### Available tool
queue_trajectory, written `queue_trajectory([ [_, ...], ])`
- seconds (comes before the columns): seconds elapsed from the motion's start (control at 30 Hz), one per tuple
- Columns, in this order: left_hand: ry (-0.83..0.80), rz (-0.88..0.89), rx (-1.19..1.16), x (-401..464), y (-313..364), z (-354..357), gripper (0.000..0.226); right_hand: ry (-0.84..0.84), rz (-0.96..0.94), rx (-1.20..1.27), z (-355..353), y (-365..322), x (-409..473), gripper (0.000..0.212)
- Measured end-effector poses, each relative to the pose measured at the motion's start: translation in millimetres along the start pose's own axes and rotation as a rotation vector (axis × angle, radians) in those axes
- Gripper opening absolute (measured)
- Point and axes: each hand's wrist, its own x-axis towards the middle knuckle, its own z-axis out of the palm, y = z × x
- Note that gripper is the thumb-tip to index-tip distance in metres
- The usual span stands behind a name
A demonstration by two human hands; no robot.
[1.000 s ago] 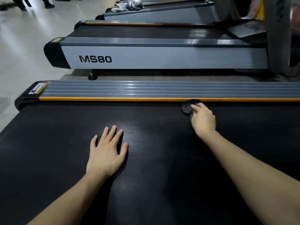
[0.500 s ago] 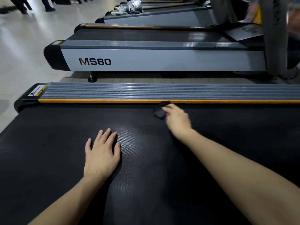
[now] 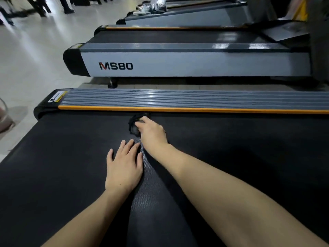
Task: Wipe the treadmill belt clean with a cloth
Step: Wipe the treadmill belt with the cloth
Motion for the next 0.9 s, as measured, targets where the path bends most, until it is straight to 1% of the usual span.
queue_trajectory([
  [0.07, 0.006, 0.004, -0.010, 0, -2, 0, 0.047, 0.006, -0.070, -0.011, -9, 24, 0, 0.029],
  [0.1, 0.009, 0.005, -0.016, -1, -3, 0, 0.046, 0.027, -0.044, -0.029, -21, 47, -3, 0.032],
  [0.17, 0.005, 0.002, -0.018, -1, -3, 0, 0.046, 0.089, 0.095, -0.085, -53, 103, -15, 0.038],
  [0.27, -0.004, 0.009, 0.000, 0, -1, 1, 0.046, 0.200, 0.304, -0.152, -100, 170, -56, 0.033],
  [0.33, -0.007, 0.007, 0.009, 0, 0, 1, 0.047, 0.280, 0.433, -0.169, -111, 177, -72, 0.032],
  [0.4, -0.009, 0.005, 0.014, 1, 1, 1, 0.046, 0.361, 0.595, -0.129, -100, 160, -67, 0.032],
  [0.43, -0.010, 0.005, 0.013, 1, 0, 1, 0.046, 0.380, 0.646, -0.085, -92, 143, -60, 0.032],
  [0.47, -0.014, 0.005, 0.009, 2, 0, 2, 0.046, 0.379, 0.625, -0.032, -81, 125, -54, 0.031],
  [0.5, -0.014, 0.007, 0.005, 2, 0, 2, 0.046, 0.360, 0.533, 0.000, -70, 104, -50, 0.030],
  [0.57, -0.007, 0.012, -0.001, 2, -1, 3, 0.045, 0.276, 0.240, 0.011, -53, 68, -52, 0.026],
  [0.6, -0.006, 0.012, -0.003, 2, -1, 3, 0.044, 0.233, 0.092, 0.036, -50, 60, -59, 0.026],
  [0.63, -0.007, 0.014, -0.005, 3, -1, 3, 0.043, 0.190, -0.017, 0.075, -52, 58, -71, 0.027],
  [0.73, 0.008, 0.025, -0.018, 2, -2, 5, 0.042, 0.034, -0.277, 0.176, -70, 66, -134, 0.027],
  [0.8, 0.028, 0.059, -0.021, 1, -4, 4, 0.042, -0.035, -0.382, 0.158, -88, 86, -158, 0.026],
  [0.83, 0.038, 0.090, -0.012, 0, -4, 3, 0.043, -0.026, -0.407, 0.095, -95, 104, -153, 0.026],
  [0.87, 0.048, 0.121, 0.000, -1, -5, 2, 0.044, 0.008, -0.395, 0.021, -101, 125, -136, 0.026],
  [0.9, 0.047, 0.146, 0.009, -1, -5, 0, 0.045, 0.055, -0.326, -0.032, -107, 147, -115, 0.026],
])
